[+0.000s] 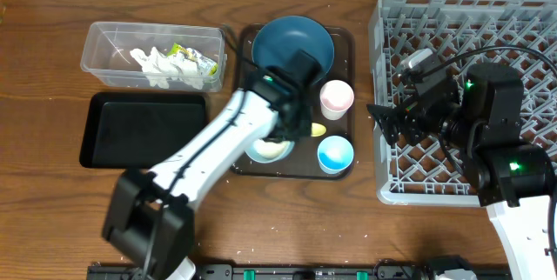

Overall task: Sort waste into correct bins and load items into the dishwasher rack
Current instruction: 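Carry the rice bowl over the black tray and tip rice out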

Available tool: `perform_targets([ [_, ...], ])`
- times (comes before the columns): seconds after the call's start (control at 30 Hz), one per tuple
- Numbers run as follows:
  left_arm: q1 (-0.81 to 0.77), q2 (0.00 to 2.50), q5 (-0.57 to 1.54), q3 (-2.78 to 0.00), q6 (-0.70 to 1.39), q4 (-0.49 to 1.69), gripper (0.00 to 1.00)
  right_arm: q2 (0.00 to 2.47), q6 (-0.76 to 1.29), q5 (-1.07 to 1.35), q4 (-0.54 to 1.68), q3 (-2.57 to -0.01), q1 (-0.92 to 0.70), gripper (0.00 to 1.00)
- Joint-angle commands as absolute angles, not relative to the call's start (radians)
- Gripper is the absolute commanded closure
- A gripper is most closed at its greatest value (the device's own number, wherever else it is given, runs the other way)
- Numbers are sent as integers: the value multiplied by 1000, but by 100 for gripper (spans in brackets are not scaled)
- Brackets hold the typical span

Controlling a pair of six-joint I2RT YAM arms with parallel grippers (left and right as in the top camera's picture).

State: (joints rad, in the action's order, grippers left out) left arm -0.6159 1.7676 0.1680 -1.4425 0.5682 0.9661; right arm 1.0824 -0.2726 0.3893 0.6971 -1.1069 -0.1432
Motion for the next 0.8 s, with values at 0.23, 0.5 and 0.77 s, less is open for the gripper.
perform_targets([
  [0.23, -295, 1671, 342, -1459, 440, 1015, 94, 1083, -262, 400, 696, -1130, -130, 2],
  [0.5, -25, 1672, 387, -1459, 316, 1062, 94, 1083, -262, 400, 698, -1130, -130, 2],
  [0.77, 272, 1679, 556, -1459, 183, 1054, 94, 1083, -262, 400, 698, -1130, -130, 2],
])
